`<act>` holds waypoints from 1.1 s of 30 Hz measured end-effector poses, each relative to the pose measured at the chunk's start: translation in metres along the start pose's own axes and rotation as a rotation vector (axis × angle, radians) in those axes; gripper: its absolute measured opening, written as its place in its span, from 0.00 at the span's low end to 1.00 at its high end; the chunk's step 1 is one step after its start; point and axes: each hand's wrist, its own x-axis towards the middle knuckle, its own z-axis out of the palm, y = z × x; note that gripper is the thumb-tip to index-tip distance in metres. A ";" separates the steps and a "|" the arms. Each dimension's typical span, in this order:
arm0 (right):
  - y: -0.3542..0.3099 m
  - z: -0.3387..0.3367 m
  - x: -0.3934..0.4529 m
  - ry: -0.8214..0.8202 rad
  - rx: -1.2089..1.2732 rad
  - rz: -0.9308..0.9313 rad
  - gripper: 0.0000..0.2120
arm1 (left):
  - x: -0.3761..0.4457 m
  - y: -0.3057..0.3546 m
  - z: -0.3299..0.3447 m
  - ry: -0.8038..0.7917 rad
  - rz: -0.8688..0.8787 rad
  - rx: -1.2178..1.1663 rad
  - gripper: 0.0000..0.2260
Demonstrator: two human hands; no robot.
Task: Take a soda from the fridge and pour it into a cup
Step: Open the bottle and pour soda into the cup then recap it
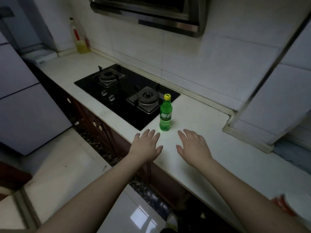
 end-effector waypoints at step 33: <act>0.023 0.055 0.215 -0.031 0.651 0.141 0.34 | 0.104 0.003 0.048 -0.201 -0.259 -0.110 0.27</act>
